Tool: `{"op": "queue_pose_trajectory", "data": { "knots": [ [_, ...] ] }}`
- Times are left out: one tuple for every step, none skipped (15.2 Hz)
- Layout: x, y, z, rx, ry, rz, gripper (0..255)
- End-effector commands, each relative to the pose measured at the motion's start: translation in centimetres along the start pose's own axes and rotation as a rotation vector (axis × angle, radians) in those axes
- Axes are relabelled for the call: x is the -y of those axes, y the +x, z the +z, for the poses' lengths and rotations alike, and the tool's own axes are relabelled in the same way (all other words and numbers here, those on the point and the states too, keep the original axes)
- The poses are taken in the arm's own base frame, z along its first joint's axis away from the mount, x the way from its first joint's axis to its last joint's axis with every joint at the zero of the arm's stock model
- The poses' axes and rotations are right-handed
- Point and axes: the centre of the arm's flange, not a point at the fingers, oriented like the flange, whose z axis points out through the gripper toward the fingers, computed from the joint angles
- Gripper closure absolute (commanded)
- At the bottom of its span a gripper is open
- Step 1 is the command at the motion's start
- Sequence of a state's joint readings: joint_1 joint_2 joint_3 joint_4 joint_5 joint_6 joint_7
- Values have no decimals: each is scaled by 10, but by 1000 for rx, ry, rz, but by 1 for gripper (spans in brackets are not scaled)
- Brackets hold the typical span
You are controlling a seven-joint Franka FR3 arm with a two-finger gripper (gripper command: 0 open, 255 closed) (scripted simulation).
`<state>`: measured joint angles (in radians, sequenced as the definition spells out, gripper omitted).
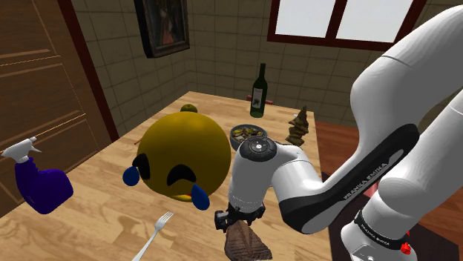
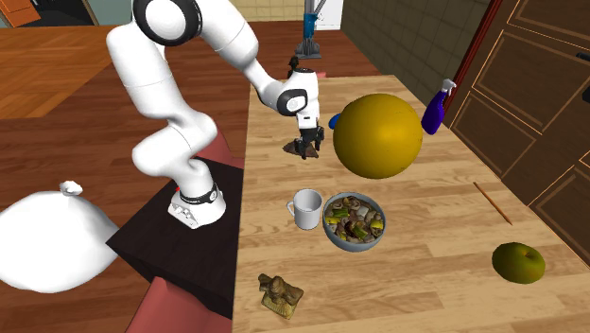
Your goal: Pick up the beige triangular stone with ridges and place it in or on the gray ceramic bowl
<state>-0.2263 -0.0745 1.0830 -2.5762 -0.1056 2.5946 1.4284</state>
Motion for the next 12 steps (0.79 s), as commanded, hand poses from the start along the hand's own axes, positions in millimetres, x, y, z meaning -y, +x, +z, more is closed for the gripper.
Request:
{"op": "queue_pose_trajectory", "data": {
  "knots": [
    [0, -1, 0, 1, 0, -2, 255],
    [0, -1, 0, 1, 0, -2, 255],
    [0, -1, 0, 1, 0, -2, 255],
    [0, 0, -5, 1, 0, -2, 255],
    [0, 0, -10, 1, 0, -2, 255],
    [1, 1, -15, 1, 0, -2, 255],
    [1, 2, -21, 1, 0, -2, 255],
    [1, 3, -26, 1, 0, -2, 255],
    [1, 3, -31, 1, 0, -2, 255],
    [1, 4, -36, 1, 0, -2, 255],
    [1, 5, -42, 1, 0, -2, 255],
    [1, 5, -47, 1, 0, -2, 255]
  ]
}}
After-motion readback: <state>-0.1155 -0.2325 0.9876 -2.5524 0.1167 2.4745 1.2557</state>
